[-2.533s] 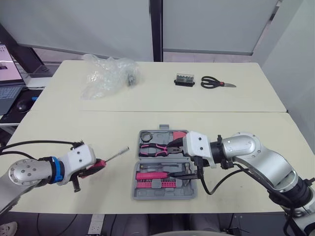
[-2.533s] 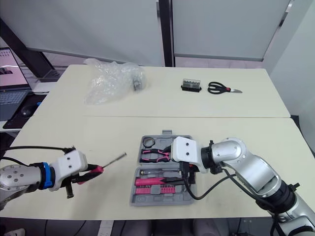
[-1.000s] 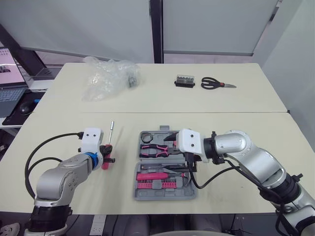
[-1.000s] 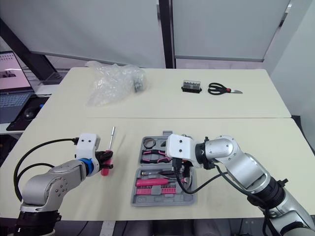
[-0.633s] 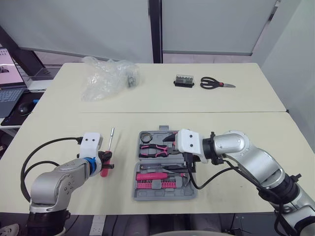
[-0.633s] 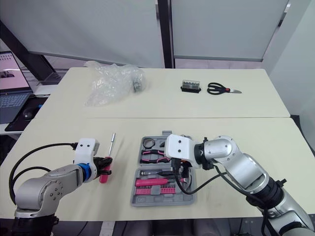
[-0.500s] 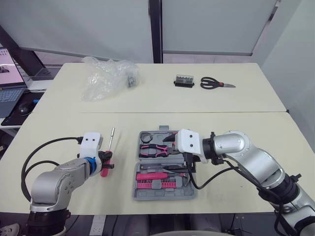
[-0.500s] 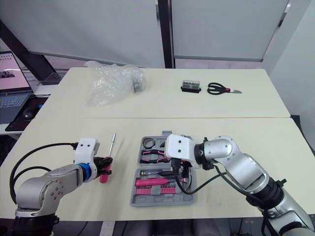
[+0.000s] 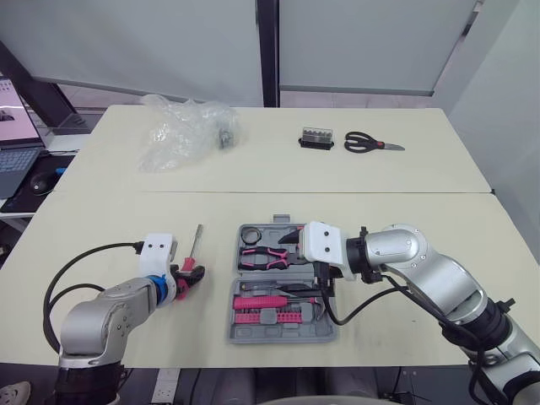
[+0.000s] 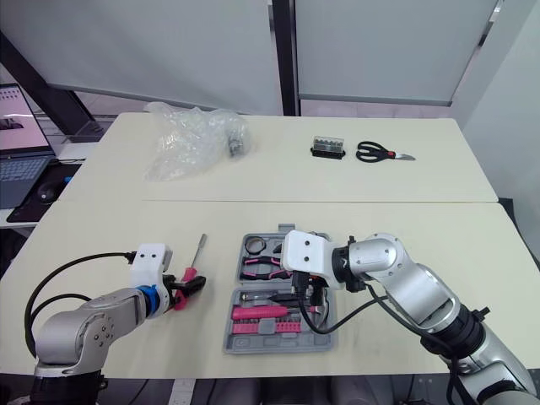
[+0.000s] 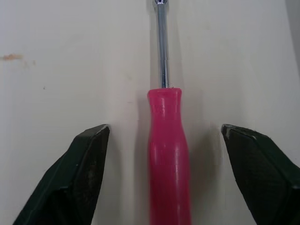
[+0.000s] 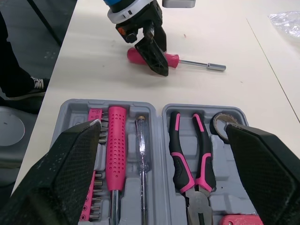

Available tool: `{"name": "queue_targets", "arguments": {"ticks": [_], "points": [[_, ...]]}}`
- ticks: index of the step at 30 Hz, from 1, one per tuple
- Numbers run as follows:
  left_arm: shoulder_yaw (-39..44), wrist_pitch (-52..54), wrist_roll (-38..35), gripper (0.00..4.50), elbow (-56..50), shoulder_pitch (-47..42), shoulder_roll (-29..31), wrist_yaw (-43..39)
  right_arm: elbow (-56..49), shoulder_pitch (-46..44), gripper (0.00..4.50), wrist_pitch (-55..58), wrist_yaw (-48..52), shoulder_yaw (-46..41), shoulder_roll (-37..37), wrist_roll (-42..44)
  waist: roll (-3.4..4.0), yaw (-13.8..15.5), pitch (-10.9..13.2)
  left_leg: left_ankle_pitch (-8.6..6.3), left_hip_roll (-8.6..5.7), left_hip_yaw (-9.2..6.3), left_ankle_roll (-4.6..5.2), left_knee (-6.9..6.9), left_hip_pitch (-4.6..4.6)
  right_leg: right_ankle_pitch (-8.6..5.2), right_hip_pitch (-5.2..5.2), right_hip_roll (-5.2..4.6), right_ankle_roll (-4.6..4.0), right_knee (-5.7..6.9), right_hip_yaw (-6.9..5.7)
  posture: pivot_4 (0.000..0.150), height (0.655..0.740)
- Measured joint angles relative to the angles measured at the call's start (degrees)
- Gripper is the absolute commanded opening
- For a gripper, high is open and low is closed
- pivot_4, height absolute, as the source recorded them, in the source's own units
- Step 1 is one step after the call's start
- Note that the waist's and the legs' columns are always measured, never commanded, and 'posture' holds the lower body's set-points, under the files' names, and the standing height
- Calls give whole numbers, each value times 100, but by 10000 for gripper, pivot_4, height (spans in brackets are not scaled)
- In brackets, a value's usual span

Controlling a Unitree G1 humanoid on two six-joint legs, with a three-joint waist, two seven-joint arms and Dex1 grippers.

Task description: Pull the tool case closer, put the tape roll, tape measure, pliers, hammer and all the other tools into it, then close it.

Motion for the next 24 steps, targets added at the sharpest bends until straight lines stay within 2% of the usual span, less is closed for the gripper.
{"name": "queue_targets", "arguments": {"ticks": [7, 12, 16, 20, 24], "points": [[377, -195, 9, 44783, -771, 328, 28, -69, -29, 4, 45000, 12, -5, -3, 3, 4, -15, 8, 8, -1, 0, 3, -1, -2, -3, 0, -1, -2, 0, -5, 3, 1500, 7400], [476, -1310, 45, 44783, -1133, 969, -157, -440, -10, 45, 45000, -373, -13, -12, 43, -54, -15, 11, 8, -1, 0, 9, -2, -6, -2, 0, -1, -4, -1, -12, 6, 1500, 7400], [442, -2087, 147, 44783, -1083, 1421, -491, -591, 85, 206, 45000, -801, -49, -23, 70, -77, -16, 16, 9, -1, 0, 6, -2, -6, -3, 0, 0, -4, -1, -17, 4, 1500, 7400], [428, -2449, 260, 44783, -806, 1434, -836, -491, 130, 389, 45000, -1019, -45, -22, 35, -122, -21, 32, 8, -1, -2, 5, -2, -6, -4, 0, 5, -4, 0, -23, 3, 1500, 7400], [154, -2778, 490, 44783, -507, 1365, -879, -505, 195, 434, 45000, -1053, 5, -22, 12, -129, -21, 27, 8, -1, -1, 5, -2, -7, -3, 0, 5, -3, 0, -25, 3, 1500, 7400]]}}
